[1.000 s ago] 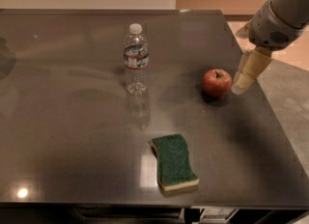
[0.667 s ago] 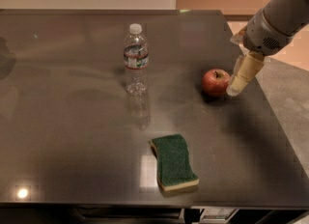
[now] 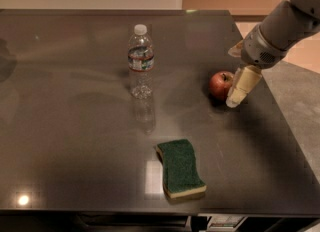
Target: Move apple near water bottle
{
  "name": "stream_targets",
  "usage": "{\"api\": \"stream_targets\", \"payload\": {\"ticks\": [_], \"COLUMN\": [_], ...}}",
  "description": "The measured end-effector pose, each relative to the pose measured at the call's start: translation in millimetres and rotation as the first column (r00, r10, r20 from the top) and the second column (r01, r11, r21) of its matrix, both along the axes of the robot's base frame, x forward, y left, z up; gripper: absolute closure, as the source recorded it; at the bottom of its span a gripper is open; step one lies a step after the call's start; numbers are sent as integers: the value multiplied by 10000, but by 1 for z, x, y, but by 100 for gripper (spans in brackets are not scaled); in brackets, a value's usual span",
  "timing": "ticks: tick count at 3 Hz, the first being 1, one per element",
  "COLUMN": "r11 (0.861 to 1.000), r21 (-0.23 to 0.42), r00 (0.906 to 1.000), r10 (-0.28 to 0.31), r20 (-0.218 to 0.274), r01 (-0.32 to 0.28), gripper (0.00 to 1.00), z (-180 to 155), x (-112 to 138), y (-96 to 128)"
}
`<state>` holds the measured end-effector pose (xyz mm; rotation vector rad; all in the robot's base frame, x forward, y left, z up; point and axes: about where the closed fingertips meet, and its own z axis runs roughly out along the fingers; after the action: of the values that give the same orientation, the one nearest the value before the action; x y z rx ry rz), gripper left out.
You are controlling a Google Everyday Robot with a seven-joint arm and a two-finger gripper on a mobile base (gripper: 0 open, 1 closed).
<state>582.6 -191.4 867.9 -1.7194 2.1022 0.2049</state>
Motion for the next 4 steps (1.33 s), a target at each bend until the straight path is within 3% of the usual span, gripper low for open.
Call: {"api": "stream_targets", "payload": {"ticks": [1,2,4], "r11": [9997,9995,9992], "r21": [109,137,358], "r00": [9997,9994,9991], "r10": [229,277,173], "r20": [-125,-186,-380], "r01": [-228,-275,-160], "gripper": [0,17,64], "z": [-12,-18,-10], "x": [-2,-3,2], "y": [7,10,10]}}
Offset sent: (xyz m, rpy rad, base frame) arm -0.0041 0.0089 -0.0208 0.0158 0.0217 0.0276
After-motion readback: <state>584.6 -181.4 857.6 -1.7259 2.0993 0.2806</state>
